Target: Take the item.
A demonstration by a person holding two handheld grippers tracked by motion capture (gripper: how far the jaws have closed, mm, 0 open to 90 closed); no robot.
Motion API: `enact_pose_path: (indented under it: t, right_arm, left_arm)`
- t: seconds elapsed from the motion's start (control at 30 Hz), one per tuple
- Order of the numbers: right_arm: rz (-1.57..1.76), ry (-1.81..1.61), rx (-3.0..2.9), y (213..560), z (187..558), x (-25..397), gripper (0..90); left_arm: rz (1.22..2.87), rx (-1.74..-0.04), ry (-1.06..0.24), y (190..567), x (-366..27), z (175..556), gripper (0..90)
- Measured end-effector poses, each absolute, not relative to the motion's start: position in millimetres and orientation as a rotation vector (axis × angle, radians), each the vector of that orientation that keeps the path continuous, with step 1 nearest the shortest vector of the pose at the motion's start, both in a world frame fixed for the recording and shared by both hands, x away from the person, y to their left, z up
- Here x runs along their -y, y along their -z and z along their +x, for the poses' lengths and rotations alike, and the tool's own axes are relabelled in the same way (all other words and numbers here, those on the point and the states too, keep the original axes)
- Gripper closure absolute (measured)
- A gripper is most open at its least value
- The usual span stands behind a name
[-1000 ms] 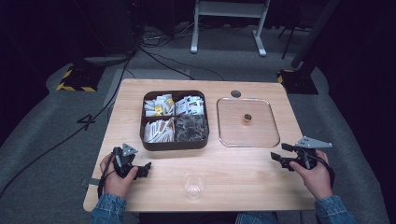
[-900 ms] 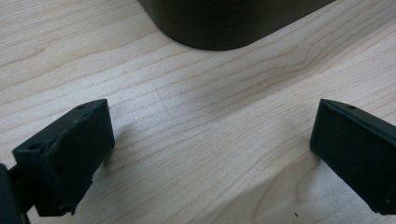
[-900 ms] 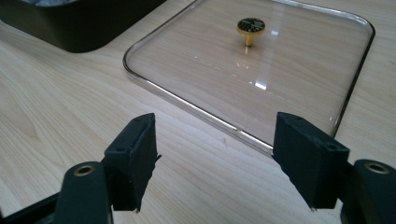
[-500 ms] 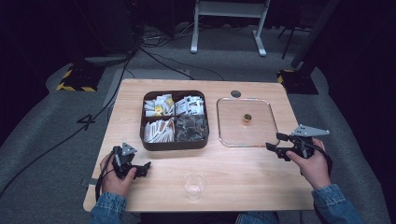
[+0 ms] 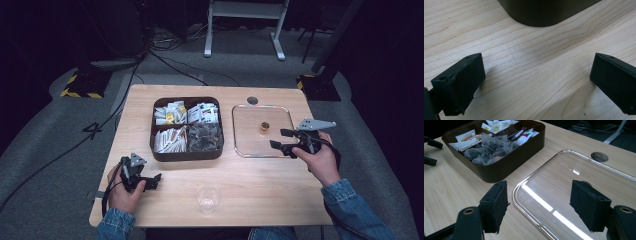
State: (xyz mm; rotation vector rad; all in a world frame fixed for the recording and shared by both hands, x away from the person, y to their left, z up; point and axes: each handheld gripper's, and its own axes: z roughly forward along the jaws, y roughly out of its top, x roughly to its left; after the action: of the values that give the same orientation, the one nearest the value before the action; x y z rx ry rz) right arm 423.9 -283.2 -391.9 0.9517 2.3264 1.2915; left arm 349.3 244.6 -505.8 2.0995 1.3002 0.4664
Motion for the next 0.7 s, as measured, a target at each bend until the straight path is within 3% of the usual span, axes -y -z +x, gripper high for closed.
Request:
enact_pose_path:
  t: [0.7]
  right_arm:
    - [0.841,-1.309,-2.382,365,466,234,30.0]
  left_arm:
    - [2.102,-1.296,-0.465,506,-245,349,0.3]
